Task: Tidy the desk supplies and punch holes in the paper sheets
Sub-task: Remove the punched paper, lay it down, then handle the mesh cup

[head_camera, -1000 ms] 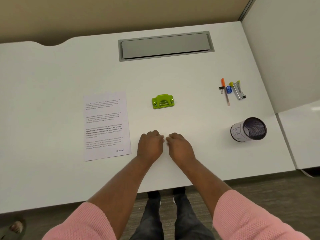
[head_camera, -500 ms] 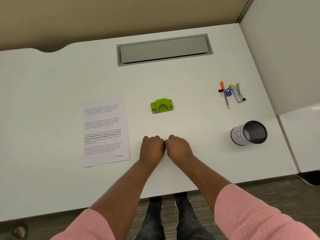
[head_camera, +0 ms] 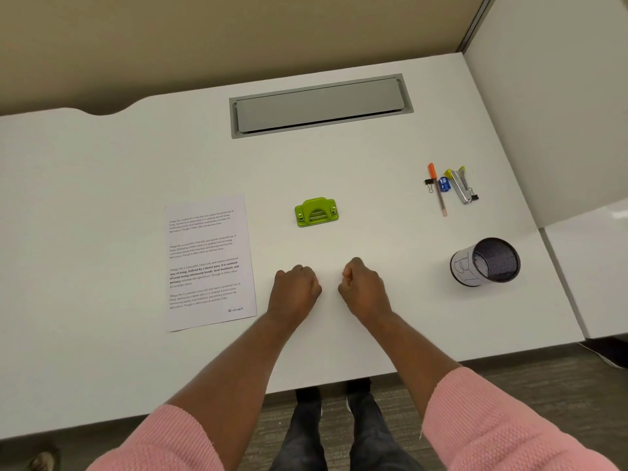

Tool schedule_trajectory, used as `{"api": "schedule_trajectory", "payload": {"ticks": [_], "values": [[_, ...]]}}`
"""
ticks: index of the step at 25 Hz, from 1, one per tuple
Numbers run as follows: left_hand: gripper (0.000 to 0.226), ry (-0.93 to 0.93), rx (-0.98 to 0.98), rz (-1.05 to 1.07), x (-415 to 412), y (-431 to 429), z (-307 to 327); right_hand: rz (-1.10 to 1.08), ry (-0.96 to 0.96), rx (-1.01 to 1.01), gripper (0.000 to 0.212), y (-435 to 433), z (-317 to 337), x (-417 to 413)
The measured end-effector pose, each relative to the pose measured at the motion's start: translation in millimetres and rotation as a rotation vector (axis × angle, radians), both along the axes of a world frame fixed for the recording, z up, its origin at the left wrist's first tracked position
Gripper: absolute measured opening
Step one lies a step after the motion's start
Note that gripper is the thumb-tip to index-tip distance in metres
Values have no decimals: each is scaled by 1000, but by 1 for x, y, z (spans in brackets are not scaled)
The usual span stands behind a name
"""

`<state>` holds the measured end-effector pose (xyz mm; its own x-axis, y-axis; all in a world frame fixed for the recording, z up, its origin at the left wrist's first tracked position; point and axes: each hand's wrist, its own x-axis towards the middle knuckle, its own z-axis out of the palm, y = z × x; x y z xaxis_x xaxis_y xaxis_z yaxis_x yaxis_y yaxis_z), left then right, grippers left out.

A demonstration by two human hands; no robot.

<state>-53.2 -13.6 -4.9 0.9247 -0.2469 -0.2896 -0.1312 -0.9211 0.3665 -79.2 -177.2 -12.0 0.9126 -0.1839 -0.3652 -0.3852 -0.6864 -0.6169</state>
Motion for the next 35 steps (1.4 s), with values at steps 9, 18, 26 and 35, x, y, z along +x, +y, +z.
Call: {"api": "schedule_trajectory", "payload": {"ticks": [9, 18, 26, 35], "values": [[14, -24, -120, -53, 0, -58, 58, -271, -85, 106, 18, -64, 46, -23], [13, -66, -309, -264, 10, -209, 104, -529, -337, 29, 26, -176, 99, -39], [23, -39, -275, -393, 13, -288, 93, -585, -349, 21, 16, -240, 101, -52], [9, -61, -227, -343, 16, -298, 85, -500, -255, -54, 20, -256, 92, -47]]}}
